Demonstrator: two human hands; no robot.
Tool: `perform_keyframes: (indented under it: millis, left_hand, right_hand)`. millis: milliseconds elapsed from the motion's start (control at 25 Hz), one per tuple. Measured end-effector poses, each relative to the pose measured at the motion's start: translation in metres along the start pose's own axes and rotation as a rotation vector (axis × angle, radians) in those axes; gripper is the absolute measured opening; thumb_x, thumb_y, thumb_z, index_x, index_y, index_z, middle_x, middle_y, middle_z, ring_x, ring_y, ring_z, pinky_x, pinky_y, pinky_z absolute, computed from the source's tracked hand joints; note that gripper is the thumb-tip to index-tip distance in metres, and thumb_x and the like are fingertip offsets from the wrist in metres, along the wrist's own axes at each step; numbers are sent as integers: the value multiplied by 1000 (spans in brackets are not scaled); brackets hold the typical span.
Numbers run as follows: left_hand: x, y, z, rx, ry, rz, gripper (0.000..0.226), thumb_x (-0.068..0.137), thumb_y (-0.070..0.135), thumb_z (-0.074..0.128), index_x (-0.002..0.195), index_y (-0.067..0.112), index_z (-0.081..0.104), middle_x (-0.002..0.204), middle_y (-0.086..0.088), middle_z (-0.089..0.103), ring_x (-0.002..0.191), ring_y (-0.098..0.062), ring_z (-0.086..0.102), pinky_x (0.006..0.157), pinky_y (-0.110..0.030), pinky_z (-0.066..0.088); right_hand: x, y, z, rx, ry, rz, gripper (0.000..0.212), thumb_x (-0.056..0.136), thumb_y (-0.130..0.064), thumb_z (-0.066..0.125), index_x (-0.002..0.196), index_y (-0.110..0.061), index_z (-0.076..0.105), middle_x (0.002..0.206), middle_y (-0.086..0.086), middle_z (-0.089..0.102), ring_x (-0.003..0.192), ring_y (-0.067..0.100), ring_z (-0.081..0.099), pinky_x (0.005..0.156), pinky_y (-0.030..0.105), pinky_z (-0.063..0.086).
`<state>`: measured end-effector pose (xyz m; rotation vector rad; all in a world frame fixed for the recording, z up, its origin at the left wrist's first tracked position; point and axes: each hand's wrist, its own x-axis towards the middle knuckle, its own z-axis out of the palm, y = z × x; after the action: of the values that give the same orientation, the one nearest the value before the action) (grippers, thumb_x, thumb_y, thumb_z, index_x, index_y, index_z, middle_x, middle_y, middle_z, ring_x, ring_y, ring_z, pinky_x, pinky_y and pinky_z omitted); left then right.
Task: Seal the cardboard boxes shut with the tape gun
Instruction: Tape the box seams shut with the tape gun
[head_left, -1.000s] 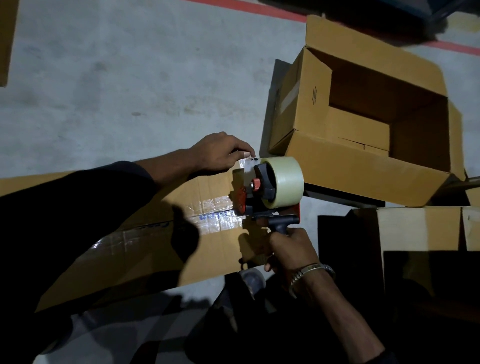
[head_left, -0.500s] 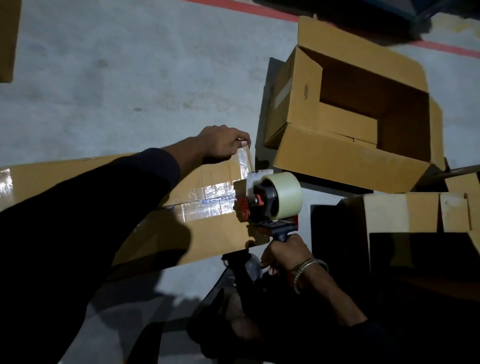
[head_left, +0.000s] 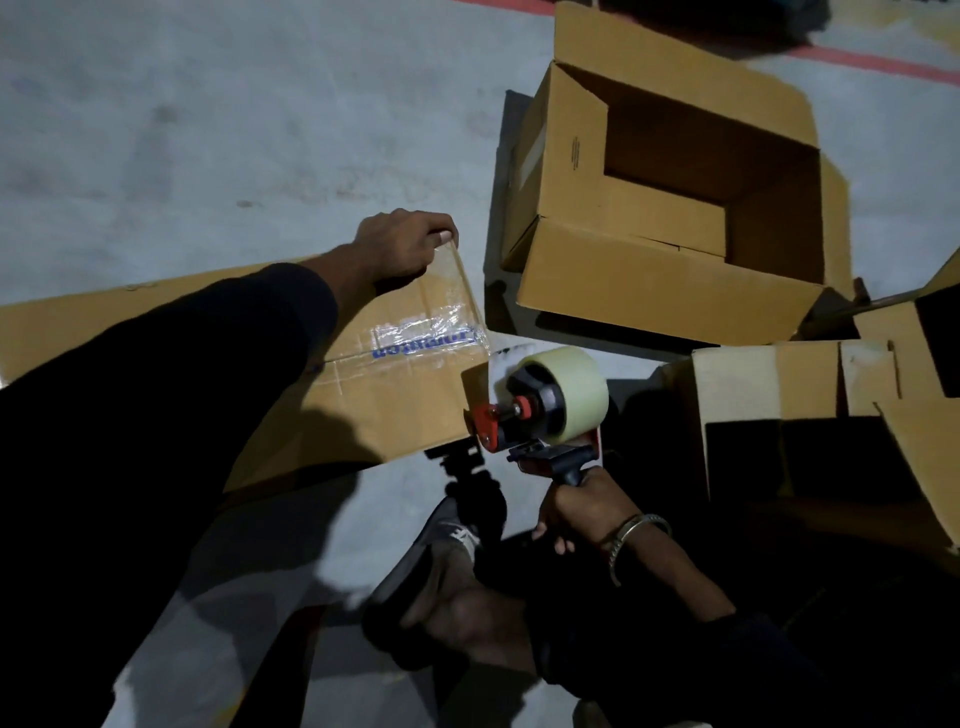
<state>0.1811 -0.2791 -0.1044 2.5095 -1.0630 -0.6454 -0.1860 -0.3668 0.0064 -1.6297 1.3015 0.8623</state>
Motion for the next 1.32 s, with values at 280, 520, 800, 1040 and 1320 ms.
perform_keyframes:
  millis: [280, 520, 800, 1040, 1320]
  left_hand:
    - [1, 16, 3, 124, -32, -13, 30, 111, 35, 37, 128, 31, 60, 134, -8, 61, 118, -36, 59, 87, -44, 46]
    - [-43, 47, 42, 484, -93, 395, 67, 104, 65, 17, 133, 30, 66, 162, -13, 41, 158, -29, 21, 123, -68, 5]
    - [-77, 77, 77, 557, -155, 496, 71, 87, 65, 16, 126, 36, 68, 142, -9, 55, 150, -34, 33, 123, -67, 0]
    - [-76, 84, 78, 507, -138, 406, 67, 99, 72, 19, 128, 35, 67, 160, -12, 41, 159, -33, 13, 124, -65, -3]
    - [-74, 84, 85, 409, -59, 347, 63, 99, 75, 27, 120, 36, 71, 162, -11, 39, 160, -32, 8, 125, -62, -4]
  right_hand:
    - [3, 13, -1, -5, -59, 81, 17, 66, -9, 62, 59, -2, 77, 54, 20, 64, 42, 24, 50, 45, 22, 39]
    - [6, 12, 13, 92, -93, 131, 24, 65, -1, 56, 48, -1, 72, 74, 28, 73, 44, 27, 49, 50, 28, 40]
    - [-5, 9, 33, 314, -101, 170, 32, 84, -10, 55, 67, 14, 69, 57, 22, 66, 38, 24, 47, 43, 18, 36]
    - [-28, -16, 59, 557, -100, 238, 33, 91, 2, 39, 68, -6, 60, 56, 19, 55, 32, 22, 39, 40, 15, 26]
    - [-10, -24, 67, 612, -264, 220, 59, 104, 0, 21, 78, 23, 69, 54, 14, 63, 51, 27, 53, 71, 35, 54]
